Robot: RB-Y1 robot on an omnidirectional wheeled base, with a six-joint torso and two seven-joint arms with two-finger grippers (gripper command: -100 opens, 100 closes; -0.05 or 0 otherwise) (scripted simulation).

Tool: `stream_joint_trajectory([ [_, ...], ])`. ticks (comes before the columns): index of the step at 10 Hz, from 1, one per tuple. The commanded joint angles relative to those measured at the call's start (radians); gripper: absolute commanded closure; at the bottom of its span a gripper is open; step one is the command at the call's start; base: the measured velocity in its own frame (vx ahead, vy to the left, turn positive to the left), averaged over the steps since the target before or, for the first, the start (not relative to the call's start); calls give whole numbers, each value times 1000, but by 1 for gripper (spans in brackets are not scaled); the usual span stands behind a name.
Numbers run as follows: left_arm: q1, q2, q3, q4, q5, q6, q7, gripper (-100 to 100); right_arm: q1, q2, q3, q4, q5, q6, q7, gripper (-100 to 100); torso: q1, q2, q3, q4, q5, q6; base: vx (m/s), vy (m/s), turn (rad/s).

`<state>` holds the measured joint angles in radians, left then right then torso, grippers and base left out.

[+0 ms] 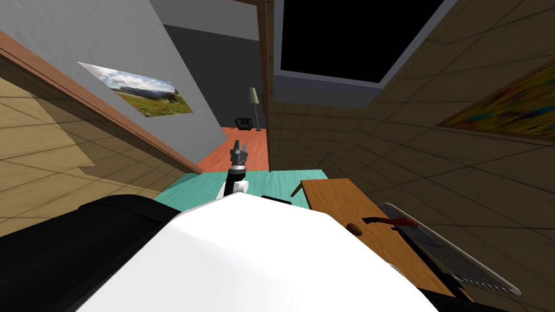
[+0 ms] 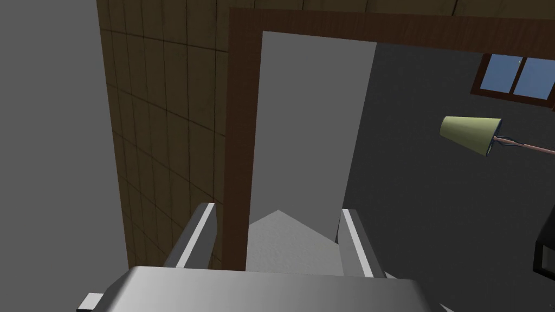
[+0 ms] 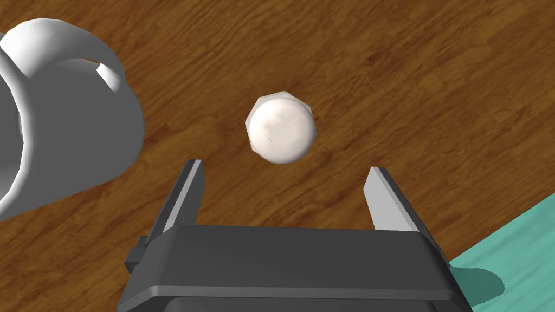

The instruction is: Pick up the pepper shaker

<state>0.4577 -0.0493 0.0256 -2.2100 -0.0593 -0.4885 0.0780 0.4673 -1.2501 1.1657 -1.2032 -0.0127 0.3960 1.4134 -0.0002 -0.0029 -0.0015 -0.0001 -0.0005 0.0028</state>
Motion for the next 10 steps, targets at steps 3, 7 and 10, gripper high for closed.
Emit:
stream_joint_trajectory([
  [3, 0, 0, 0, 0, 0, 0, 0, 0, -9, 67, -2, 45, 18, 18, -7, -100, -3, 2, 1, 1, -1, 0, -22, -67, 45],
  [7, 0, 0, 0, 0, 0, 0, 0, 0, -11, 73, -1, 51, 18, 18, -7, 100, 1, 1, 1, 0, 0, 0, -11, -24, 10],
  [10, 0, 0, 0, 0, 0, 0, 0, 0, -11, 74, -1, 51, 18, 18, -7, 100, 0, 2, 1, 0, 0, 0, 0, 0, 0],
])
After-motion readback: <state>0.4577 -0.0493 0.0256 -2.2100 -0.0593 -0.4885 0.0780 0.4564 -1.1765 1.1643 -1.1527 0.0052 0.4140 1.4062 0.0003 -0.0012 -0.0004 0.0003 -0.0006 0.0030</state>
